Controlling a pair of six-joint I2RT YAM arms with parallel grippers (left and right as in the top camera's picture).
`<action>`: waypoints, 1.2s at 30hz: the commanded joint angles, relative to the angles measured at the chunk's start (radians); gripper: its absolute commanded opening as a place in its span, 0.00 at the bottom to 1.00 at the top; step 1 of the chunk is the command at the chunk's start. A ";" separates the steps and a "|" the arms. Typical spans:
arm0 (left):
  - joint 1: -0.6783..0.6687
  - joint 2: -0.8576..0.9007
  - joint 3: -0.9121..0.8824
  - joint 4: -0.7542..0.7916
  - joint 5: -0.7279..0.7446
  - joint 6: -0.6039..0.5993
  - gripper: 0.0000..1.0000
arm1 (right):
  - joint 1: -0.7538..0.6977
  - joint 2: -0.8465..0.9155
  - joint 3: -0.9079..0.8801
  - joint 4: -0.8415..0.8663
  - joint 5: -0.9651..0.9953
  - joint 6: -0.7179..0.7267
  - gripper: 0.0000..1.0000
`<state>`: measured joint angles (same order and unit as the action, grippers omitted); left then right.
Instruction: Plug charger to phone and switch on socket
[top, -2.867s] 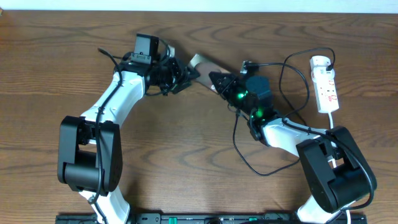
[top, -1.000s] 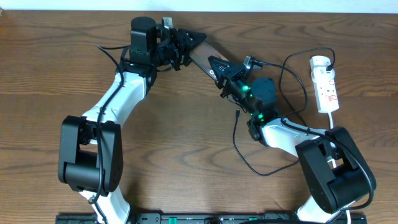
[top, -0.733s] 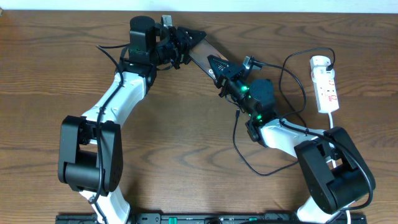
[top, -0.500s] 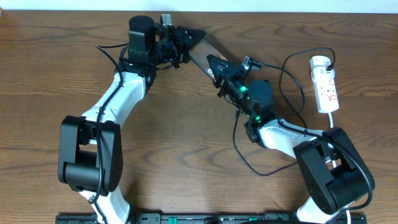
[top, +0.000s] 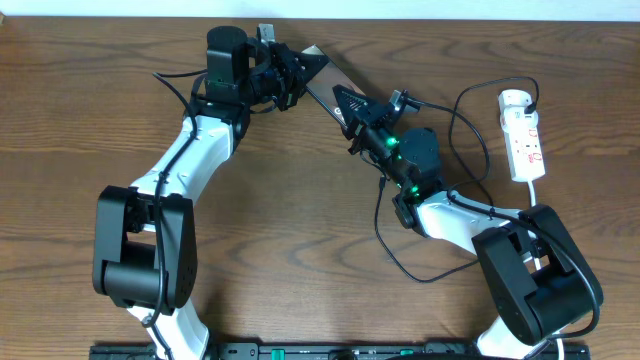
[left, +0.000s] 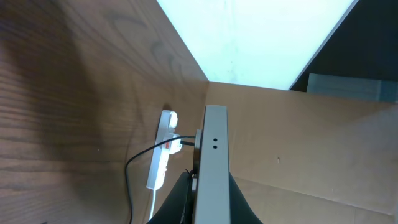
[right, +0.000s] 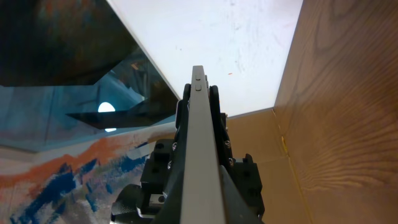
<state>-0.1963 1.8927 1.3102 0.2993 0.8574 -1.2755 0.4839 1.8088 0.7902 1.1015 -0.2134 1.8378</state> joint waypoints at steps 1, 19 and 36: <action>-0.019 -0.004 0.010 -0.002 0.017 -0.034 0.07 | 0.066 -0.025 0.021 0.013 -0.163 -0.067 0.07; -0.011 -0.004 0.009 -0.035 0.036 0.050 0.07 | 0.015 -0.025 0.021 0.019 -0.154 -0.151 0.54; 0.085 -0.004 0.009 -0.142 0.103 0.169 0.07 | -0.140 -0.025 0.021 -0.114 -0.311 -0.517 0.99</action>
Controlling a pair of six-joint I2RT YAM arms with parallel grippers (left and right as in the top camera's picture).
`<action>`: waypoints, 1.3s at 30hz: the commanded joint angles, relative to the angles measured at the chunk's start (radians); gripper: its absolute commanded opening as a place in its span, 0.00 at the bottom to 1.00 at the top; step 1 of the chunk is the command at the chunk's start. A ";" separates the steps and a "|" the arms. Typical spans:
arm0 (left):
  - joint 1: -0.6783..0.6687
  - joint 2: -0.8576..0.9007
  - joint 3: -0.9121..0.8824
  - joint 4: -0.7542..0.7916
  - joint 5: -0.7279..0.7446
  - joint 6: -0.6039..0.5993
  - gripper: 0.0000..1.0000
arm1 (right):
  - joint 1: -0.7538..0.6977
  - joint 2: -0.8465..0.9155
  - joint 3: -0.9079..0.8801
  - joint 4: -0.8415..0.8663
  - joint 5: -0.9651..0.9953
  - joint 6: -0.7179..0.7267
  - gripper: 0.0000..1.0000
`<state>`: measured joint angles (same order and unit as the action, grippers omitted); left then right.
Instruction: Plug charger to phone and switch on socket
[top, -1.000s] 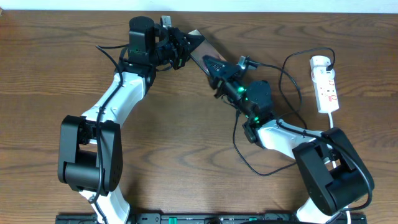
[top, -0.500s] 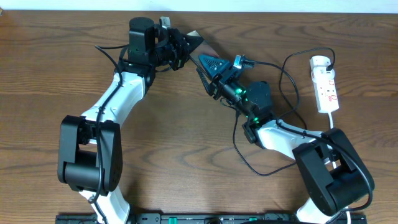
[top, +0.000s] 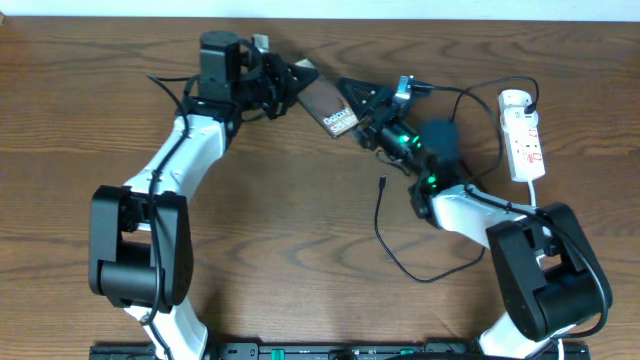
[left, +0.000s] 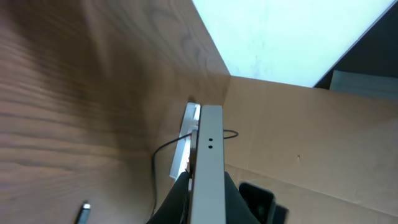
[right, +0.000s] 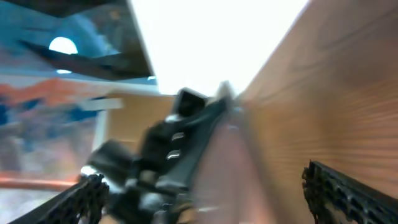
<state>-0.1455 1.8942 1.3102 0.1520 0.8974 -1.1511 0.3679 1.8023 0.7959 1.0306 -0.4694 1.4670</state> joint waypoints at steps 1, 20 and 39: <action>0.042 -0.005 0.009 0.005 0.069 0.046 0.07 | -0.030 -0.018 0.016 -0.076 -0.061 -0.174 0.99; 0.180 -0.005 0.009 0.006 0.139 0.104 0.07 | -0.091 -0.018 0.457 -1.282 0.038 -0.855 0.99; 0.223 -0.005 0.009 0.005 0.171 0.054 0.07 | 0.045 -0.018 0.562 -1.750 0.373 -0.960 0.99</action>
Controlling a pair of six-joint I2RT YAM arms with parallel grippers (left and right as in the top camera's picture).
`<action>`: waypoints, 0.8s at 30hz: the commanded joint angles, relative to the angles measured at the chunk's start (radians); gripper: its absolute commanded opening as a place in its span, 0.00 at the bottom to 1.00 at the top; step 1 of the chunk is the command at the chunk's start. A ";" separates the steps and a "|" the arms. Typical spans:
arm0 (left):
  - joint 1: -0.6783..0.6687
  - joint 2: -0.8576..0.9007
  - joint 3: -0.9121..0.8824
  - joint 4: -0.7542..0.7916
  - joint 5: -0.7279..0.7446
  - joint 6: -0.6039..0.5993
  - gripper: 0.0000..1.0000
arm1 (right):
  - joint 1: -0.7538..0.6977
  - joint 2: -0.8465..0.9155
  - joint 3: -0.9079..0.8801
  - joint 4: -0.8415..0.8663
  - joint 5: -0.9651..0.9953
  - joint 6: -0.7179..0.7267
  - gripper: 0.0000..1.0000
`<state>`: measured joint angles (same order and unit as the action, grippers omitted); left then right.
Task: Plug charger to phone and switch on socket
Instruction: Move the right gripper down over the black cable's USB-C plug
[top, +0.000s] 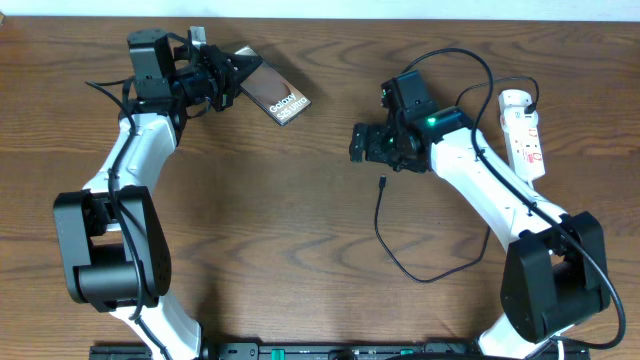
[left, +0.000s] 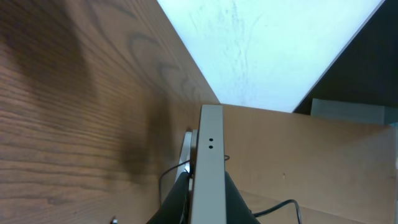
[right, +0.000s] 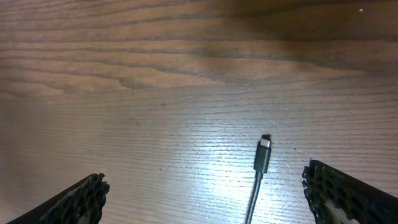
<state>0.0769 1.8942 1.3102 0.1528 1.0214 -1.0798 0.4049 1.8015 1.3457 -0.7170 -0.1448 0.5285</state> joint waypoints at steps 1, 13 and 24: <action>0.000 -0.005 0.009 0.005 0.049 -0.017 0.07 | 0.010 -0.017 0.011 -0.002 0.049 -0.021 0.98; 0.000 -0.005 0.009 0.005 0.072 -0.017 0.07 | 0.009 -0.016 -0.107 -0.005 0.030 0.078 0.32; 0.000 -0.005 0.009 0.005 0.062 -0.017 0.07 | 0.008 -0.015 -0.181 0.035 0.031 0.108 0.22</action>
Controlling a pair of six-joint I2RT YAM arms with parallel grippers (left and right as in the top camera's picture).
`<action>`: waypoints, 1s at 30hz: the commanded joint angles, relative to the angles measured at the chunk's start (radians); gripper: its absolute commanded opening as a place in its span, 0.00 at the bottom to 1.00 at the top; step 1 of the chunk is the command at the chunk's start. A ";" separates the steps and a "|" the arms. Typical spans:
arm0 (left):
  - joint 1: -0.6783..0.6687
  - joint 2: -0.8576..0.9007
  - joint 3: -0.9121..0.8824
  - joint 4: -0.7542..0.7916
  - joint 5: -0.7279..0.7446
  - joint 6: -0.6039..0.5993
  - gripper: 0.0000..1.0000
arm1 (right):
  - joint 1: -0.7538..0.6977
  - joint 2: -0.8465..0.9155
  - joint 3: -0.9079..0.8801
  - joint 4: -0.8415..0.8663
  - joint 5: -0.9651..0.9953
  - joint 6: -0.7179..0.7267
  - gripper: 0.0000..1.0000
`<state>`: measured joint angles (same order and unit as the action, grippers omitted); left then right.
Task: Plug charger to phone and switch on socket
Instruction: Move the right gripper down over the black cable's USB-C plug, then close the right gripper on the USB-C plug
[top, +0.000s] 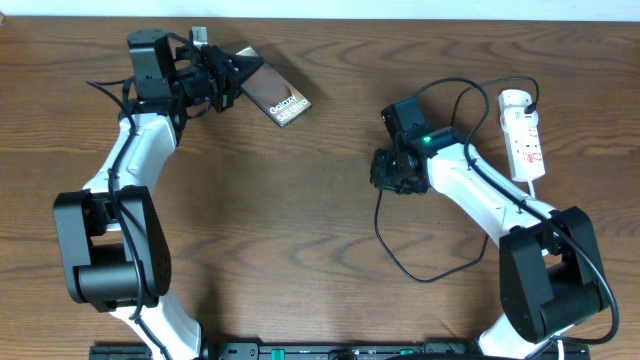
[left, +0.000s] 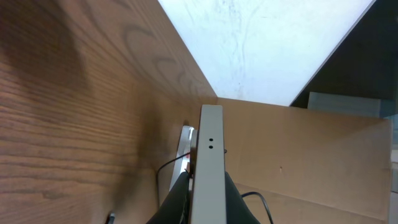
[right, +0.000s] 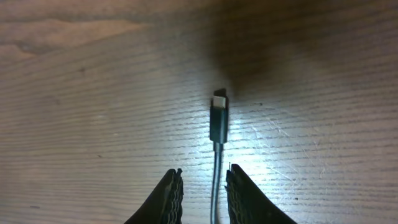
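Observation:
The phone (top: 272, 98), dark with a label, is held off the table at the back left, with my left gripper (top: 228, 75) shut on its end. In the left wrist view the phone (left: 209, 143) shows edge-on between the left gripper's (left: 208, 190) fingers. The black charger cable's plug (right: 219, 115) lies flat on the wood. My right gripper (right: 204, 186) is down at it, its jaws narrowly open astride the cable just behind the plug. Overhead, the right gripper (top: 388, 172) covers the plug. The white socket strip (top: 524, 135) lies at the far right.
The black cable (top: 400, 262) loops over the table from the plug towards the near side, then back up to the socket strip. A second loop of cable (top: 468, 100) arches behind the right arm. The table's back edge runs close behind the phone.
My right gripper was wide open and higher, with the plug ahead of it. Now it is lower, its jaws narrowed on either side of the cable. The left arm and phone have not moved.
Both grippers were shut on the phone at the back middle of the table. Then the right one was open and off it, the left still holding. Then the left held the phone at the back left, and the right was over the plug, where it now straddles the cable.

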<state>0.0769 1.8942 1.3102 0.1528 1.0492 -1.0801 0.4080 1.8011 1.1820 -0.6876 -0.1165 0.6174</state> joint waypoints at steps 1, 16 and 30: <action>0.000 -0.005 0.009 0.005 0.032 -0.016 0.07 | 0.005 -0.015 -0.020 0.007 0.002 0.019 0.22; 0.000 -0.005 0.009 0.005 0.028 -0.017 0.07 | -0.014 0.082 -0.025 0.041 -0.032 0.040 0.20; 0.000 -0.005 0.009 0.005 0.029 -0.017 0.07 | -0.029 0.151 -0.023 0.084 -0.069 0.036 0.23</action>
<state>0.0769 1.8942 1.3102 0.1528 1.0485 -1.0801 0.3851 1.9160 1.1641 -0.5991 -0.1833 0.6464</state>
